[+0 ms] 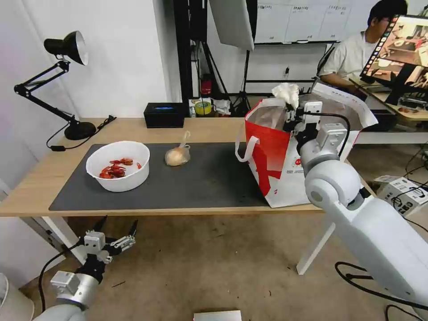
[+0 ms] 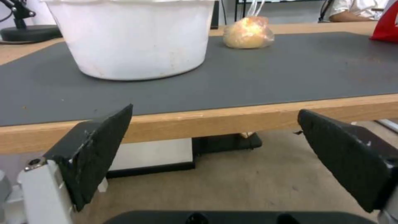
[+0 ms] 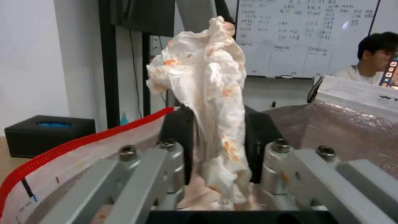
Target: Pick up the trash from the table and place it into the takeout bag.
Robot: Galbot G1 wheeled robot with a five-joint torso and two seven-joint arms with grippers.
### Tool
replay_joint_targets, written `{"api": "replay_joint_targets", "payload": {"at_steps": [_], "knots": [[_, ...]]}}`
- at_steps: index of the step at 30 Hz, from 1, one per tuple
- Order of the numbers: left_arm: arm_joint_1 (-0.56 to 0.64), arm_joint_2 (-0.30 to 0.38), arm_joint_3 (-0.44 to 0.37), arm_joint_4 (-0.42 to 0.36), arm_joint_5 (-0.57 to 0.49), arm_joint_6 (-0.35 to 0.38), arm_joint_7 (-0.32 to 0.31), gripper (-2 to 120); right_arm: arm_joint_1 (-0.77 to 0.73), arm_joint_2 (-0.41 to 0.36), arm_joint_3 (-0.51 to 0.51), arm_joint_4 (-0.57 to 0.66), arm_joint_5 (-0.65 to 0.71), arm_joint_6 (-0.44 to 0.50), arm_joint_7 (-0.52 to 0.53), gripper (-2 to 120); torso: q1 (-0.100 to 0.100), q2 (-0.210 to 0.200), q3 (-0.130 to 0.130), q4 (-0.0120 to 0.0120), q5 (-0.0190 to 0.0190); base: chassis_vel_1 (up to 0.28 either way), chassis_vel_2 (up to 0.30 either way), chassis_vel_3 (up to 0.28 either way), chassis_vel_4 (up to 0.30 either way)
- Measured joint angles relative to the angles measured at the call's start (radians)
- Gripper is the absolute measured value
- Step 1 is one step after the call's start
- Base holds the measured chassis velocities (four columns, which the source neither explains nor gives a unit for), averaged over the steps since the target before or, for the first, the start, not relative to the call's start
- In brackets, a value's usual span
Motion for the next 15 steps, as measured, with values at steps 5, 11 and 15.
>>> {"api": "replay_joint_targets", "payload": {"at_steps": [5,11,15], "knots": [[0.008,-0.004,-0.001,0.004,0.006,-0.006,0.003,100,0.016,0.011,-0.010,-0.007,-0.002,-0.007,0.000,49,0.000,0.000,0.000,0.0001,-0.0001,0.000,0.000,0.000,0.000],[0.011,-0.002,-0.006,-0.001,0.007,-0.009,0.003,100,0.017,0.018,-0.016,-0.008,-0.003,-0.010,0.002,69,0.000,0.000,0.000,0.0001,-0.0001,0.000,0.000,0.000,0.000],[0.012,0.002,-0.010,-0.004,0.005,-0.009,0.003,100,0.019,0.018,-0.017,-0.008,-0.003,-0.011,0.004,84,0.000,0.000,0.000,0.0000,-0.0001,0.000,0.000,0.000,0.000]]}}
